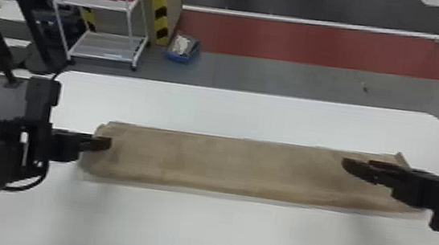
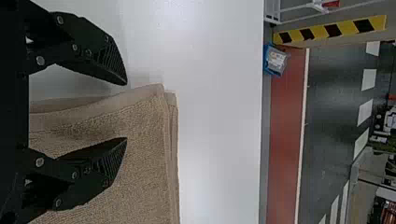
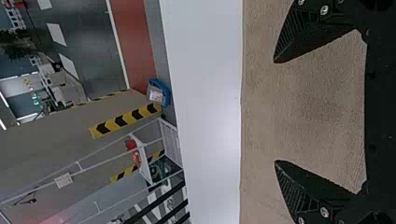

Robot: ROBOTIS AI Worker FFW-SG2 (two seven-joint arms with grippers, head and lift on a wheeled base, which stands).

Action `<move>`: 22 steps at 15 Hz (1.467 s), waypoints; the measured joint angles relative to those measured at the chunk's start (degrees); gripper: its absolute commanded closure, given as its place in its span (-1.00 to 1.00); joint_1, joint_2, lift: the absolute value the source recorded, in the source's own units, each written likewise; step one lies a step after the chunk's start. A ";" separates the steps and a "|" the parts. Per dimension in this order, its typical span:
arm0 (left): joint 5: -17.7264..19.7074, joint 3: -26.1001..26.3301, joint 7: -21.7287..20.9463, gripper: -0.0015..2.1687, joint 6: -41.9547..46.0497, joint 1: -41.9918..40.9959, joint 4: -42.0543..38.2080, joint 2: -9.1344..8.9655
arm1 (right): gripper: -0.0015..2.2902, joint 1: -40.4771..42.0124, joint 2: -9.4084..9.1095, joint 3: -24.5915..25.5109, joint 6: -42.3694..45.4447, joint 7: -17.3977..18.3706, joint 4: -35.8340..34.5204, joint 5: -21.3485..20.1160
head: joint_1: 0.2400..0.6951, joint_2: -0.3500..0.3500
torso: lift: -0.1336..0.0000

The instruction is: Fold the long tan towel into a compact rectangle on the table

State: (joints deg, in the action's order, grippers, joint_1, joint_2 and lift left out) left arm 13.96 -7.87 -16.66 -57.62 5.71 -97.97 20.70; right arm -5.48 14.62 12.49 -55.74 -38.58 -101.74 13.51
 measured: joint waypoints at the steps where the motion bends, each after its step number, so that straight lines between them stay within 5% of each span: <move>1: -0.04 0.02 0.11 0.32 -0.06 0.06 0.15 0.07 | -0.88 -0.45 -0.37 -1.19 0.03 0.09 0.10 -0.83 | 1.00 0.27 | -0.91; 2: -0.14 0.05 0.07 0.49 -0.16 0.13 0.20 0.18 | -0.88 -0.91 -0.71 -2.35 0.05 0.17 0.24 -1.60 | 1.00 0.32 | -0.91; 6: 0.29 0.18 -0.27 0.61 -1.70 0.80 0.03 0.15 | -0.88 -1.80 -2.10 -5.45 1.28 0.78 1.97 -3.57 | 1.00 0.38 | -0.91; 15: 8.08 0.26 3.84 0.61 -17.14 4.05 -9.73 -3.26 | -0.81 -3.86 -4.27 -9.32 8.77 1.49 10.43 -4.98 | 1.00 0.30 | -0.91; 18: 14.63 0.12 10.59 0.65 -24.81 5.54 -16.51 -7.53 | -0.37 -4.98 -4.54 -10.12 11.23 1.33 14.68 -4.53 | 1.00 0.15 | -0.91; 19: 18.50 -0.07 12.90 0.65 -27.20 6.38 -18.20 -8.96 | 0.15 -5.32 -4.58 -10.50 11.63 1.02 15.63 -4.52 | 1.00 0.11 | -0.91; 20: 22.82 -0.26 14.53 0.65 -28.73 7.52 -18.72 -9.63 | 0.44 -5.68 -4.59 -10.77 11.74 0.78 16.27 -4.62 | 1.00 0.06 | -0.91; 22: 32.87 -0.73 17.32 0.65 -29.91 10.54 -17.88 -10.17 | 0.53 -6.21 -4.60 -11.39 11.59 0.62 17.04 -4.89 | 1.00 -0.08 | -0.91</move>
State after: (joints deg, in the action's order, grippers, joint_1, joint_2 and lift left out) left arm 46.83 -8.60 0.65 -87.53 16.25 -115.84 10.53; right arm -11.70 10.02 1.10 -44.15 -37.96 -84.70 8.62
